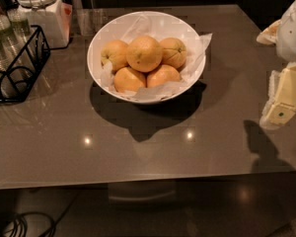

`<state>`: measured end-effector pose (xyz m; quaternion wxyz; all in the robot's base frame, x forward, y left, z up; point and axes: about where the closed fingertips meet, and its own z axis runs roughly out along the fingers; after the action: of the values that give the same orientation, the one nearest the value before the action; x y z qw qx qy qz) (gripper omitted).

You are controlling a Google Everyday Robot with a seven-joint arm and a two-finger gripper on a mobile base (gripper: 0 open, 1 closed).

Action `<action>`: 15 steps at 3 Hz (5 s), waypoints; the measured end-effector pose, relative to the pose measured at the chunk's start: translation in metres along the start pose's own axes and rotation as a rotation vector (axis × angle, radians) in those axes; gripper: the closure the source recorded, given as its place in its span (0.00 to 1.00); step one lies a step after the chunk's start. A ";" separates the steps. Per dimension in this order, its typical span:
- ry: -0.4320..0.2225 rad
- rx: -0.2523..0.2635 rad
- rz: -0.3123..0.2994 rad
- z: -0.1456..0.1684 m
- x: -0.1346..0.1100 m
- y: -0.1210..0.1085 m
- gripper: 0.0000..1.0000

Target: Pick orange from white bowl

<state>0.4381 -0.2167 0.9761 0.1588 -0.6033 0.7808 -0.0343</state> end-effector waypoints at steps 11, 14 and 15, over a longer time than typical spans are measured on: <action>-0.441 -0.174 -0.248 0.083 -0.223 -0.106 0.00; -0.461 -0.322 -0.255 0.126 -0.256 -0.093 0.19; -0.461 -0.322 -0.255 0.126 -0.256 -0.093 0.42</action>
Offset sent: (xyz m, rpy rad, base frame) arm 0.0144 0.0126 0.0068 0.0250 -0.0266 0.0354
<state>0.6178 0.0196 0.9324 0.2284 -0.7057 0.6376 0.2079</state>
